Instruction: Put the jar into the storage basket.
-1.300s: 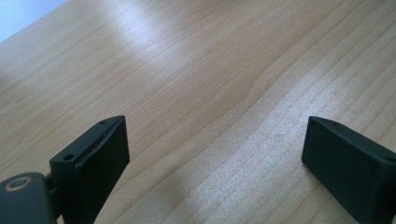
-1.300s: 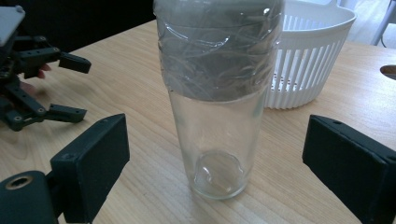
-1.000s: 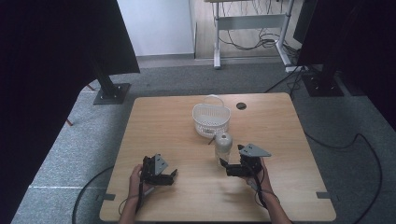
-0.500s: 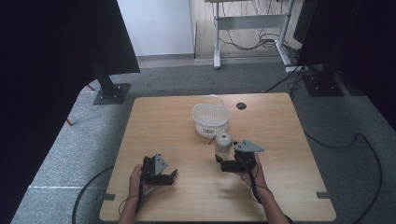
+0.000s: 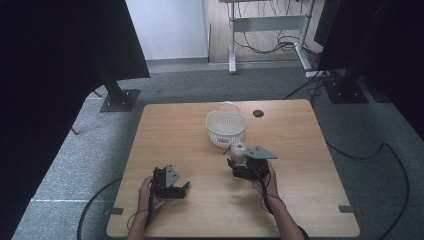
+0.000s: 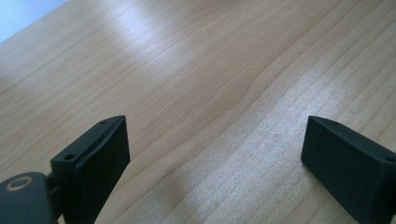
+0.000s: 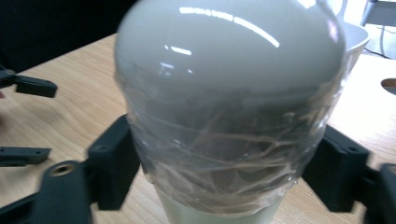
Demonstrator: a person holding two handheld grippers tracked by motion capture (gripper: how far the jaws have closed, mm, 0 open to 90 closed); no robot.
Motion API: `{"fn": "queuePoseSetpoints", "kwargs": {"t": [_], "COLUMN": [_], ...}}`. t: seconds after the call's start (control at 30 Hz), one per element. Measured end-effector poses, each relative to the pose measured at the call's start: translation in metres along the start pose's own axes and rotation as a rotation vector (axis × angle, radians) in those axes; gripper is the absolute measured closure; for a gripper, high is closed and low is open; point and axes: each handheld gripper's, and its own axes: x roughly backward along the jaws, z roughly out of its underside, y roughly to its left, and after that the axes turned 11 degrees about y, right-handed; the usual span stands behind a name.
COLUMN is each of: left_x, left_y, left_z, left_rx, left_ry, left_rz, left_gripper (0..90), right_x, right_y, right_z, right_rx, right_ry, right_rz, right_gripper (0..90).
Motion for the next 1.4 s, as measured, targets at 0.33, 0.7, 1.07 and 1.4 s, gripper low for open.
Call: {"fn": "queuePoseSetpoints", "kwargs": {"t": [0.33,0.7,1.07,1.4], "left_x": [0.000,0.000,0.000,0.000], "left_y": [0.000,0.001,0.000,0.001], "left_z": [0.000,0.000,0.000,0.000], "left_rx": [0.001,0.002,0.001,0.000], "left_ry": [0.001,0.000,0.001,0.002], "left_rz": [0.002,0.004,0.002,0.003], "left_gripper": [7.5,7.6,7.6,7.6], "right_x": [0.000,0.004,0.016,0.023], "right_y": [0.002,0.002,0.002,0.000], "right_z": [0.002,0.002,-0.009,-0.020], "right_rx": [0.011,0.014,0.027,0.038], "right_ry": [-0.022,-0.046,-0.074,-0.089], "right_rz": [0.011,0.027,0.041,0.052], "right_gripper": [27.8,28.0,28.1,28.1]}}
